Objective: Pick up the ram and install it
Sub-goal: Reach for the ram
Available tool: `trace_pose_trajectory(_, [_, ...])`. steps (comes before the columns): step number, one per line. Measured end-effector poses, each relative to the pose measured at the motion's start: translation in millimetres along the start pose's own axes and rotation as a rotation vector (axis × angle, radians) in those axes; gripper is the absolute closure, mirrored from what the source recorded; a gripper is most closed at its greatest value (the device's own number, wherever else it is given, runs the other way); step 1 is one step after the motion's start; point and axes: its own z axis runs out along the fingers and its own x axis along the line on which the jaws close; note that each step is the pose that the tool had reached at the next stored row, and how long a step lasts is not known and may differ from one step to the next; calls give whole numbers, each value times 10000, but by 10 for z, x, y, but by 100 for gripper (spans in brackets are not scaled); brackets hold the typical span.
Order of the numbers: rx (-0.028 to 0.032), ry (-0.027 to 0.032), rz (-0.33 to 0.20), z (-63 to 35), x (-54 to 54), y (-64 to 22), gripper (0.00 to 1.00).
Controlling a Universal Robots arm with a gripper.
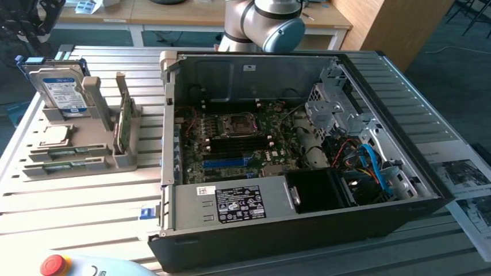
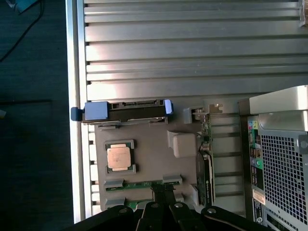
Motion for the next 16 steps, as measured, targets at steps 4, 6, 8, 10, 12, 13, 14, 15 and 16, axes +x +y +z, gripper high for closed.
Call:
trace_pose_trajectory(4, [0, 0, 1, -1, 2, -10, 90])
trace_pose_trajectory(6, [0, 0, 0, -1, 2, -27, 90])
trace_pose_trajectory(8, [-1, -1, -1, -2, 2, -46, 90])
trace_pose_trajectory(10, [0, 0, 0, -3, 2, -70, 90])
trace_pose_trajectory(12, [-1, -1, 0, -4, 0, -98, 90])
trace_pose_trajectory(13, [-1, -1, -2, -5, -1, -113, 90])
trace_pose_trajectory(14, [0, 0, 0, -6, -1, -126, 90])
trace_pose_trajectory(15, [0, -1, 0, -6, -2, -139, 90])
trace_pose_trajectory(16, [0, 0, 0, -7, -3, -153, 90])
